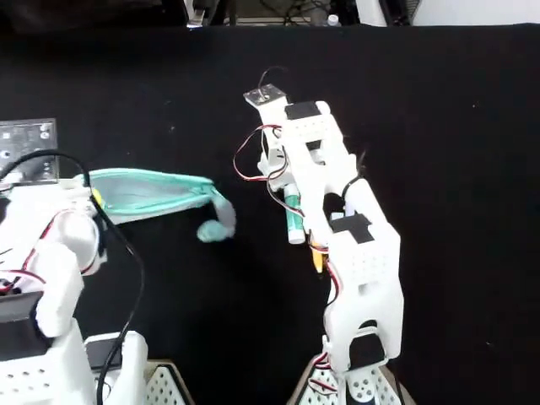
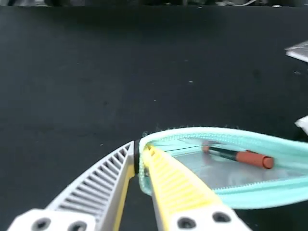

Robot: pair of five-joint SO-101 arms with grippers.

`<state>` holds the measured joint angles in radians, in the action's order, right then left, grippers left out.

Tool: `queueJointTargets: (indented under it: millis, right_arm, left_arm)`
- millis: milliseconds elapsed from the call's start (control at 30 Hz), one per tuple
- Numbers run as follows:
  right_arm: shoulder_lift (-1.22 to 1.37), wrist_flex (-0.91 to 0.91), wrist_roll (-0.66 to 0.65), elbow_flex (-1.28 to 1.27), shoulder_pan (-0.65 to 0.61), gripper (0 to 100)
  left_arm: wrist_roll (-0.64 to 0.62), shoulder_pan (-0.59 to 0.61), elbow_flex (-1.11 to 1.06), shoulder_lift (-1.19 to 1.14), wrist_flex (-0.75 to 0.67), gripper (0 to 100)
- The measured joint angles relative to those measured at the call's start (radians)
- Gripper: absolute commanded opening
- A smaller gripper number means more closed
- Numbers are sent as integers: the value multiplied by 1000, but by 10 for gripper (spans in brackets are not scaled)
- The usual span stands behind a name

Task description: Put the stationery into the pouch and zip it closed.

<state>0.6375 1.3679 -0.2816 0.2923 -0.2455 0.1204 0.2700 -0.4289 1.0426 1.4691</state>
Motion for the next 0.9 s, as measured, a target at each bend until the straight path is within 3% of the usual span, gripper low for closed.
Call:
queueJointTargets:
  millis: [467,800,900]
  right_arm:
    - [-18,-15,-9,-57,8,77]
    - [-551,-453,-9,-793,12,81]
    - [-746,-485,-9,-990,12,131]
  left_arm:
    - [8,38,-41,8,-25,30]
    - [8,38,-41,8,-25,30]
    - [8,38,-41,8,-25,30]
